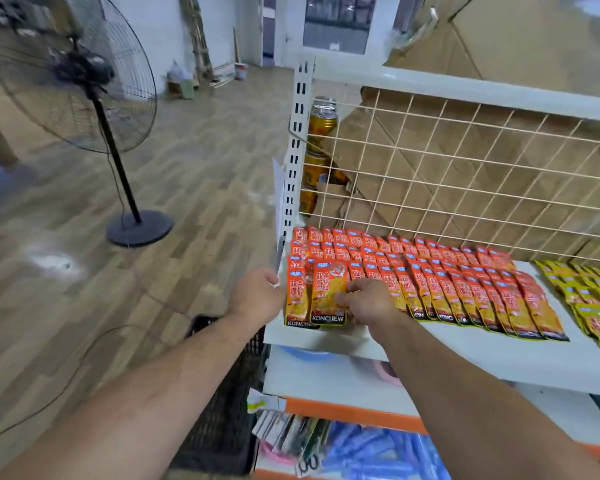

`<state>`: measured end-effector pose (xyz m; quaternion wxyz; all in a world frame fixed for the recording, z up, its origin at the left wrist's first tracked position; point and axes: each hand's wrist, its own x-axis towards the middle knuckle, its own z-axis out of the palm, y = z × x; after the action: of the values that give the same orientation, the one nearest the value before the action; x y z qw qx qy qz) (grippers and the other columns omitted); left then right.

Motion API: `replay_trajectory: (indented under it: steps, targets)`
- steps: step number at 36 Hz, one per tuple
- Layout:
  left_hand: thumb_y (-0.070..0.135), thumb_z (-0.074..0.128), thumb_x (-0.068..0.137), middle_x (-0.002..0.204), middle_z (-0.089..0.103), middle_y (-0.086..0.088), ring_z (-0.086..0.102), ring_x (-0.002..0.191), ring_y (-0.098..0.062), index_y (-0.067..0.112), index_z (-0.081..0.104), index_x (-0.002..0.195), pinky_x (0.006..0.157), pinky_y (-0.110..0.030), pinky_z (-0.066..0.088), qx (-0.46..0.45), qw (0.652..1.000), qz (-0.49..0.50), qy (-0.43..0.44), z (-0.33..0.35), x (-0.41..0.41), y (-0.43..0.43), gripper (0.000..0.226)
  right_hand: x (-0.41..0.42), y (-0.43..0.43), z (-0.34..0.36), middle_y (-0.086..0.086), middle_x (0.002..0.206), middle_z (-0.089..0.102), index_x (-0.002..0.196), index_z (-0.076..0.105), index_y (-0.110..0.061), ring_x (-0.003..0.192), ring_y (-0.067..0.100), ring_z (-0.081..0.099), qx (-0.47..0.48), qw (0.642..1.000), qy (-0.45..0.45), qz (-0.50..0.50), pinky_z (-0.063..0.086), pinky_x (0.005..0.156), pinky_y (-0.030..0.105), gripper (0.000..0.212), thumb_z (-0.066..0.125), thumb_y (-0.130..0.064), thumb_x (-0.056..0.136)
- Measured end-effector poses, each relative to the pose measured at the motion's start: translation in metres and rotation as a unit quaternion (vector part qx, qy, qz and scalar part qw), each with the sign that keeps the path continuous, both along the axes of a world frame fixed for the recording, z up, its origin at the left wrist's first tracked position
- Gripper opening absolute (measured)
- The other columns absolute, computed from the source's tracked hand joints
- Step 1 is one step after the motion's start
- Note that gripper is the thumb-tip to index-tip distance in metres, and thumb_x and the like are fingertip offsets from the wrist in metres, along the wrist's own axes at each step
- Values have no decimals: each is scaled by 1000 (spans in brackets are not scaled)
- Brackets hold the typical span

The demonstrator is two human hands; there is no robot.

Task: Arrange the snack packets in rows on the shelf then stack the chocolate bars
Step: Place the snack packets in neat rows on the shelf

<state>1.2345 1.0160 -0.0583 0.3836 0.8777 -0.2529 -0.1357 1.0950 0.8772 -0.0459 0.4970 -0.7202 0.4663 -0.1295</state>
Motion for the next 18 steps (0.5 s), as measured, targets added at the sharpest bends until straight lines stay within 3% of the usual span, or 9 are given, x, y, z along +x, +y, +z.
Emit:
replay_trajectory:
  steps: [6,10,13,18]
  targets:
    - [19,60,85,90,65,6,63,87,-20,26,59,85,81,-38,55,-3,1000,-6,-10,1,4,8,7,10,6,-7,6,63,57,73,60,-14,56,20,52,-7,998,56,37,40,47,26,19,76,-12,83]
    - [19,60,85,91,66,5,63,90,-21,23,63,90,83,-37,54,-4,1000,-14,-25,1,5,8,7,15,10,-7,7,68,60,69,59,-13,63,23,57,-95,985,130,63,47,53,30,21,73,-18,84]
    - [20,60,87,95,66,3,63,92,-20,21,65,94,86,-37,53,-3,999,-19,-33,1,6,7,9,17,12,-4,5,74,63,66,56,-16,74,24,60,-143,973,166,78,43,61,26,26,70,-21,87]
    - [22,60,89,94,66,3,63,88,-21,22,64,97,81,-39,55,3,999,-29,-34,2,6,6,9,20,14,-5,2,70,58,70,54,-15,74,25,58,-197,956,199,88,41,62,27,21,65,-19,87]
